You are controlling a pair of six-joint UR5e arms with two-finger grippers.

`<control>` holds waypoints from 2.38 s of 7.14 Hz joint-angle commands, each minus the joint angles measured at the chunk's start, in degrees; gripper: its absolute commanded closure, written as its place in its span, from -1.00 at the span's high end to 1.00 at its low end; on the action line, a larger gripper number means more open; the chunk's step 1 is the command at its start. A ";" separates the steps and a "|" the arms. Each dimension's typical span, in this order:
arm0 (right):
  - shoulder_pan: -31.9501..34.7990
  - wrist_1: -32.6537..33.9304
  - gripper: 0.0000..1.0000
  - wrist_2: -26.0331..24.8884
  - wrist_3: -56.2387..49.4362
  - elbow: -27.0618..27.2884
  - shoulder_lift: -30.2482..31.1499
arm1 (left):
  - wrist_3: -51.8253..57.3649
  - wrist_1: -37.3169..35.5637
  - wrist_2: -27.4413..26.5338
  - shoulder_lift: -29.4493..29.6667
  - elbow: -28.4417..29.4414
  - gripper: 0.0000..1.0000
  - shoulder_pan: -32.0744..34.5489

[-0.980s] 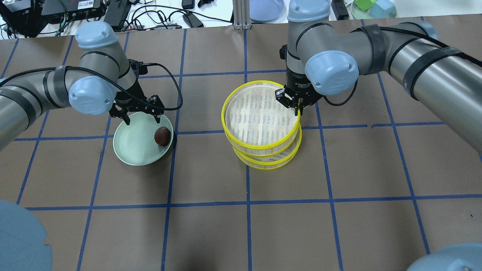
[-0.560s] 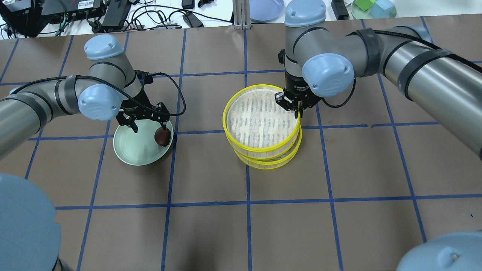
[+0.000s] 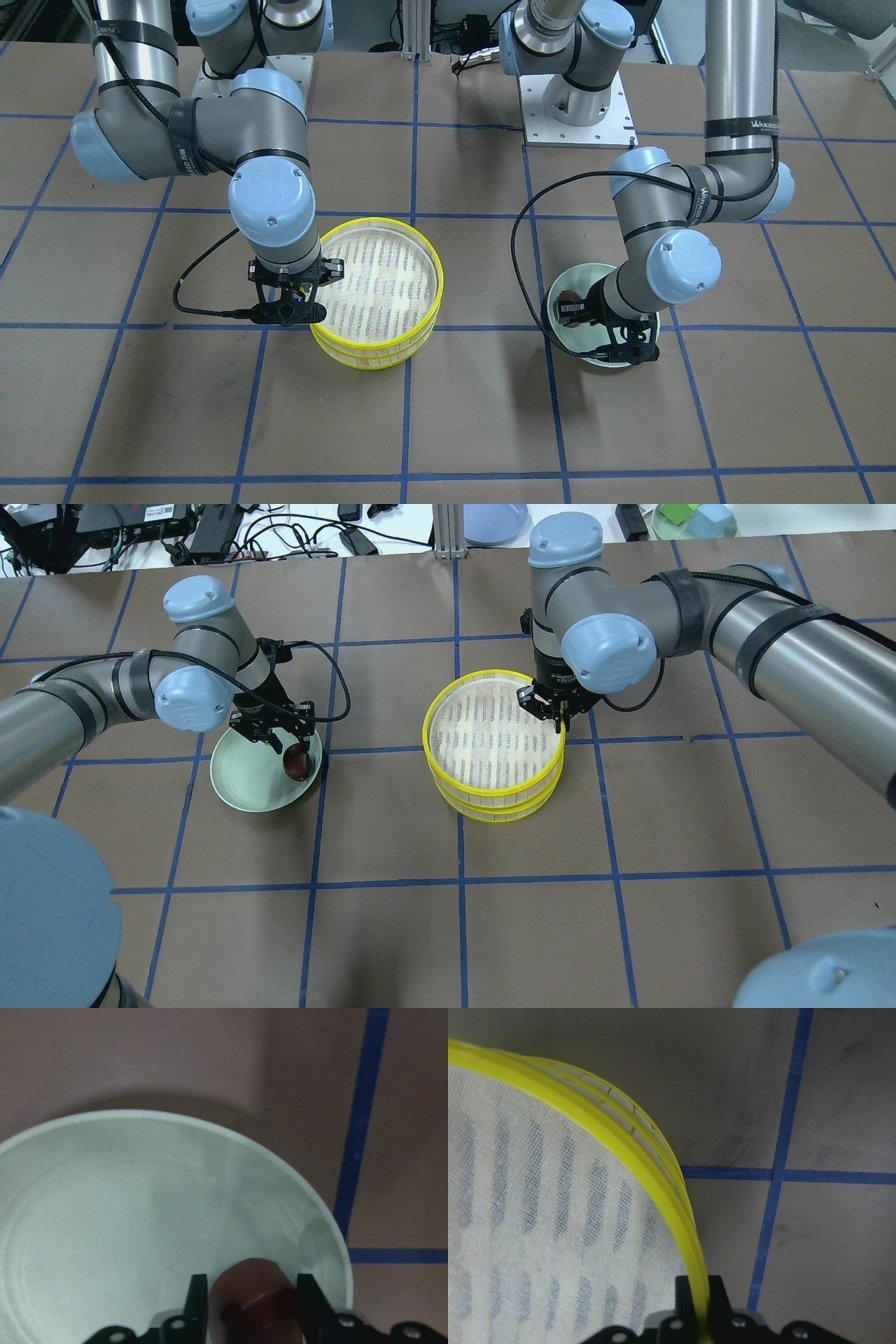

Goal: Place buns in different layers of steamer
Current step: 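Lift the brown bun and carry it over the steamer with left gripper, then lower the brown bun into the top tier and open left gripper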

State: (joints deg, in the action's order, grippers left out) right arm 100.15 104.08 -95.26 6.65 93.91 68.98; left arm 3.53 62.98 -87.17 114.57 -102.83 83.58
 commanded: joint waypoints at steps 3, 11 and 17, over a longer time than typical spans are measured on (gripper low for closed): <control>-0.05 1.03 -1.00 -0.36 -0.67 1.70 -0.08 | 1.48 0.04 2.01 -1.18 0.52 -1.00 -0.09; -0.83 0.62 1.00 5.33 -0.50 -5.75 12.19 | -22.88 16.30 2.09 -9.37 14.41 -1.00 16.05; -7.96 -15.57 1.00 6.05 -6.74 -12.68 17.77 | -47.98 3.76 12.35 0.03 13.54 -0.77 26.98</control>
State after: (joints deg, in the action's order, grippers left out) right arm 92.99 89.16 -89.55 0.33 83.44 87.25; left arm -41.70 69.31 -78.37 112.77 -88.66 110.16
